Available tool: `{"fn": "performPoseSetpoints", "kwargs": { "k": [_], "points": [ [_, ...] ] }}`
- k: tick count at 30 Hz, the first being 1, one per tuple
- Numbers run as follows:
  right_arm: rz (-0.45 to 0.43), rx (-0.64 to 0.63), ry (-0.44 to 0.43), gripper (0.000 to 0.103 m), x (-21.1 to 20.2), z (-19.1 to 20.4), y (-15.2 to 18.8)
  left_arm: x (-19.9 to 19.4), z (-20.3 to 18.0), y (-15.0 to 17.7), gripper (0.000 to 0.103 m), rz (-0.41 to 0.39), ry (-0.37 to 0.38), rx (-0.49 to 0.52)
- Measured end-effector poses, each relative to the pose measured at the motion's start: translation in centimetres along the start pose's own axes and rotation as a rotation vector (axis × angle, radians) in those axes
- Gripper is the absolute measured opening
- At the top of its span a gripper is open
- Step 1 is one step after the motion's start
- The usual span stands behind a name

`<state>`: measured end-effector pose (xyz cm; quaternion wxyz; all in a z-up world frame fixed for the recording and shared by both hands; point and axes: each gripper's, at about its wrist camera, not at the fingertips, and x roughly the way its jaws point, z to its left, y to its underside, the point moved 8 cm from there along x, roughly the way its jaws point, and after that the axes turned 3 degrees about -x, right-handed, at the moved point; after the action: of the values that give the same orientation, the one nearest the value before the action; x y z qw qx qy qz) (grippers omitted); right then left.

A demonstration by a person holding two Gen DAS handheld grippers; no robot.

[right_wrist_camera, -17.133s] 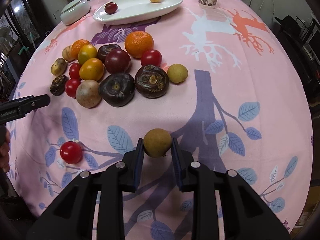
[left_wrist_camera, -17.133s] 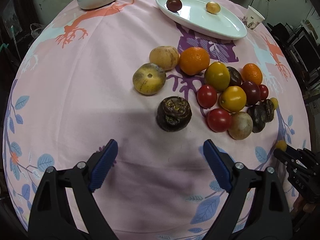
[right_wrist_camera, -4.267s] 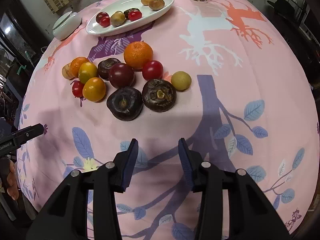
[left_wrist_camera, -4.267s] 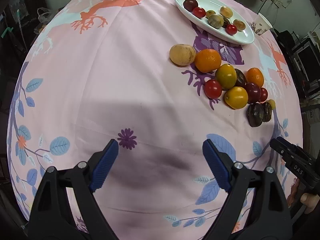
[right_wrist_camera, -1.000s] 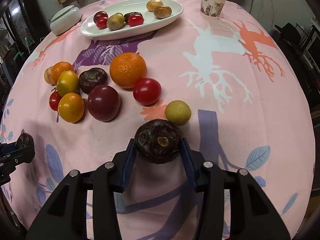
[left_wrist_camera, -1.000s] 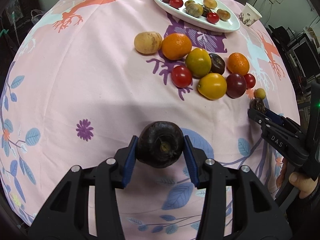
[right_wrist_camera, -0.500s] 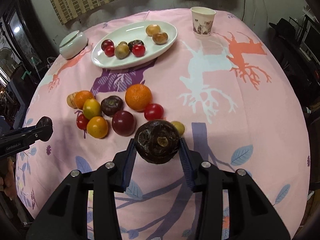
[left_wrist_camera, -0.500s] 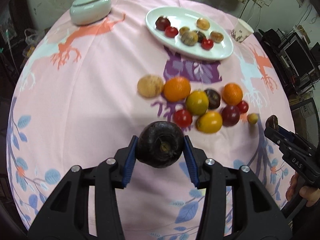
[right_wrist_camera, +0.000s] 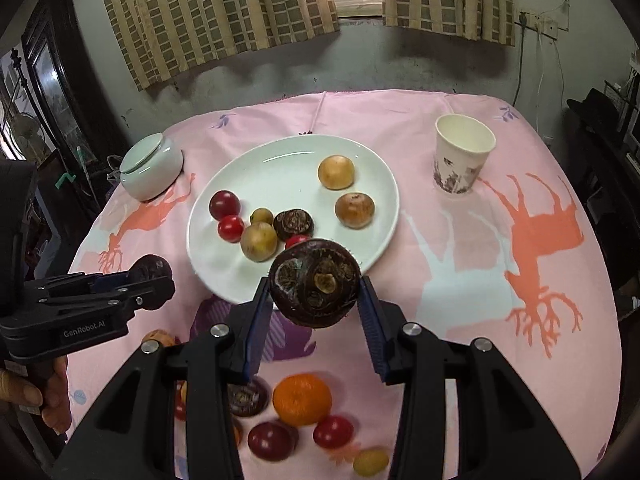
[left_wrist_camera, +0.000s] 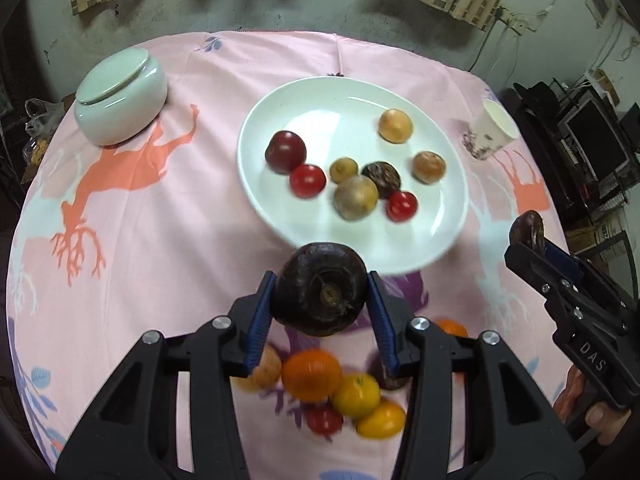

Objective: Organize fruits
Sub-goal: 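Carry both dark fruits over the white plate and open both tools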

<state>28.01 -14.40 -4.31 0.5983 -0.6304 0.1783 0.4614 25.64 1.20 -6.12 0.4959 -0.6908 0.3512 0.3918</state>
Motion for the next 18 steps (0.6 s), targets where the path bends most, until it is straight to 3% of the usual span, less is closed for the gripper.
{"fn": "performPoseSetpoints", "kwargs": {
  "k": [10, 11, 12, 13, 15, 18],
  "points": [
    [0.069, 0.039, 0.009, 0.044, 7.4, -1.3, -3.0, 5.0, 0.7, -5.0, 0.046, -0.005, -0.087, 0.005],
    [0.078, 0.062, -0.011, 0.044, 7.8, -1.3, -3.2, 5.1, 0.8, -5.4, 0.051, -0.014, -0.094, -0.002],
    [0.085, 0.080, -0.023, 0.044, 8.1, -1.2, -3.4, 4.9, 0.9, -5.9, 0.068, -0.031, -0.107, -0.008],
    [0.080, 0.087, -0.015, 0.044, 8.1, -1.3, -3.5, 4.4, 0.9, -6.3, 0.075, -0.058, -0.124, -0.010],
    [0.051, 0.076, 0.008, 0.044, 7.6, -1.1, -3.8, 2.7, 0.7, -6.8, 0.084, -0.135, -0.138, 0.008],
    [0.052, 0.100, -0.013, 0.044, 6.9, -1.2, -3.0, 1.3, 1.0, -6.4, 0.089, -0.153, -0.157, 0.031]
  ]
}}
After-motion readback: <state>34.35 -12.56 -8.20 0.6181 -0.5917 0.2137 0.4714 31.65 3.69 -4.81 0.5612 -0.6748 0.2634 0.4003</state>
